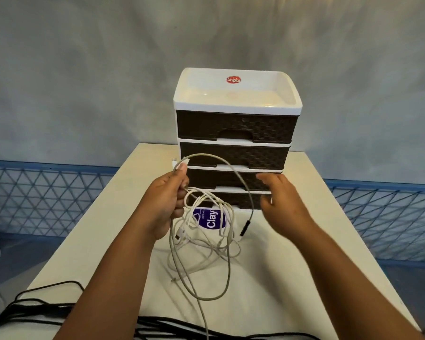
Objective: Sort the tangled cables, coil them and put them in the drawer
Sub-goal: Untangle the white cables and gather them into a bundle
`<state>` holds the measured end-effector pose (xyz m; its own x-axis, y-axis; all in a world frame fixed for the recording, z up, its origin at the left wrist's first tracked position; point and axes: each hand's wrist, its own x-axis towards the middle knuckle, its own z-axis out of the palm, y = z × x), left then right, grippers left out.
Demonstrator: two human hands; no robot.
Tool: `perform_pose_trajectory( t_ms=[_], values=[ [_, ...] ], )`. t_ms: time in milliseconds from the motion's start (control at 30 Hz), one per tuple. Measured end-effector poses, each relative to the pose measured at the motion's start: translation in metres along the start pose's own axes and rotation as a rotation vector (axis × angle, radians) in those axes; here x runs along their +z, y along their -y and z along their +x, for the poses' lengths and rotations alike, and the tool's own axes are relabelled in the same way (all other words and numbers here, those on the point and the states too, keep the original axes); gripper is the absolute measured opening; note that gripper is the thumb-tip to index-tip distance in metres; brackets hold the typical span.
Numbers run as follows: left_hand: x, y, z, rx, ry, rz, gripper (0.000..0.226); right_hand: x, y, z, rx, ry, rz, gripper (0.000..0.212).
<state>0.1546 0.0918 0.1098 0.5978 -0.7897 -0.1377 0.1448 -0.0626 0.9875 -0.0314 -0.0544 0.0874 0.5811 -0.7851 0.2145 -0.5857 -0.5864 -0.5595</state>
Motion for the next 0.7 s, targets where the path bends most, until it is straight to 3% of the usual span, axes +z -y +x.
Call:
perform_pose_trajectory(
  t_ms=[67,133,300,433,567,633,700],
  values=[
    [0.003,0.0,-0.001,-0.01,0.012,-0.006,0.041,0.013,0.015,-0.017,-0.105,-0.167,0.045,0.041],
    [0.005,0.001,-0.002,-0.017,0.016,-0.019,0.041,0.02,0.031,-0.031,-0.168,-0.235,0.192,0.012],
    [0.007,0.003,-0.002,-0.032,0.001,-0.046,0.041,0.023,0.046,-0.028,0.063,0.179,0.274,0.019],
    [0.0,0.011,0.004,-0.076,-0.105,-0.066,0.033,0.014,0.039,-0.021,0.109,0.15,0.356,0.013],
    [-0.01,0.015,0.009,-0.095,-0.348,0.133,0.037,0.004,0.041,-0.017,0.13,0.093,0.399,0.015],
    [-0.012,0.012,0.008,0.012,-0.455,0.248,0.042,0.001,0.044,-0.015,0.11,0.074,0.363,0.013],
    [-0.006,0.003,0.001,0.198,-0.394,0.281,0.024,-0.003,0.049,-0.014,0.081,0.071,0.315,0.01]
  ],
)
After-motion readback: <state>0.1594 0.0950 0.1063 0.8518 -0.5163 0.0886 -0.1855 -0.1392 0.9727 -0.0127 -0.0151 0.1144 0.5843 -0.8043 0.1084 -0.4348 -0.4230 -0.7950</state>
